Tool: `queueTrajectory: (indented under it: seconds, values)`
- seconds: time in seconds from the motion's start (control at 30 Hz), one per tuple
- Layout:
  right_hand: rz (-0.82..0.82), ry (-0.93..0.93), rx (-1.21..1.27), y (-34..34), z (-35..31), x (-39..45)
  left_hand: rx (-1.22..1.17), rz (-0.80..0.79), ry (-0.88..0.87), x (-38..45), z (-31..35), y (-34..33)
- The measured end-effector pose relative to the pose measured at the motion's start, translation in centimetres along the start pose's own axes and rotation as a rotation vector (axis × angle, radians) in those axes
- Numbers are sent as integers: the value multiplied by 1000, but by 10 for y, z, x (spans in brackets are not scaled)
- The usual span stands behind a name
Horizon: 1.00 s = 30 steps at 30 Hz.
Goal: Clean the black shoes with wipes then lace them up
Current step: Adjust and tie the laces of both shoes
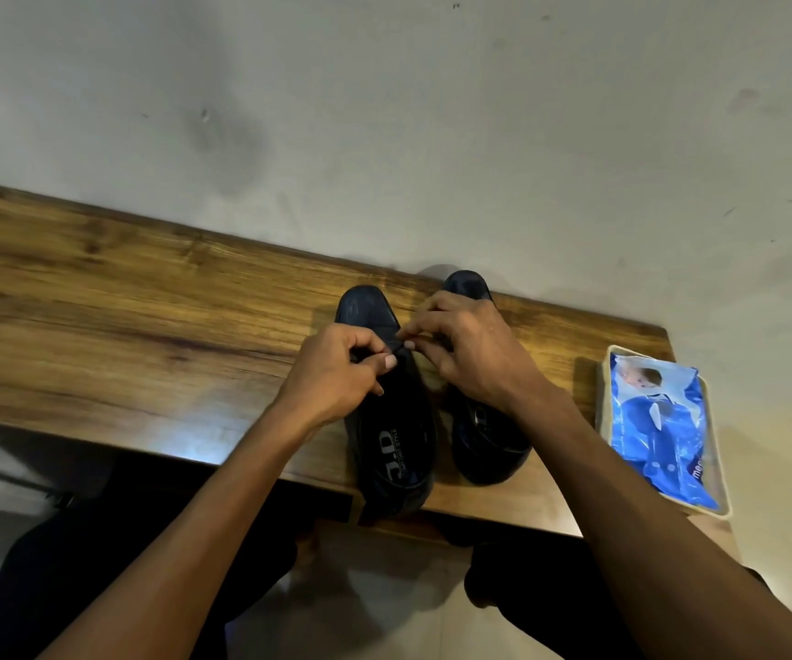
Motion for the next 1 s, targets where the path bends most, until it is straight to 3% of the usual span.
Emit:
queueTrajectory:
  seconds: [0.1,0.17,0.3,0.47,1.0]
  values:
    - [72,11,-130,4,-9,0,-21,25,30,0,-2,3]
    - [93,-14,-35,8,-11,-2,-26,27,41,0,-3,3]
    - [-95,-140,270,-11,-5,-5,-22,24,41,-1,-3,3]
    - [-197,-215,451,-26,0,-4,18,38,38,-1,-4,5]
    - [-248,-248,347,-27,4,4,442,54,-180,-5,21,4]
Point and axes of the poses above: each hand's wrist, its own x-axis towards the middle knuckle, its own y-axis out of the back of the hand, z = x × y, the point moved 9 cm from there along x, towards the middle knuckle, and after that the axes turned 1 degree about -y, right-handed, at the moved point
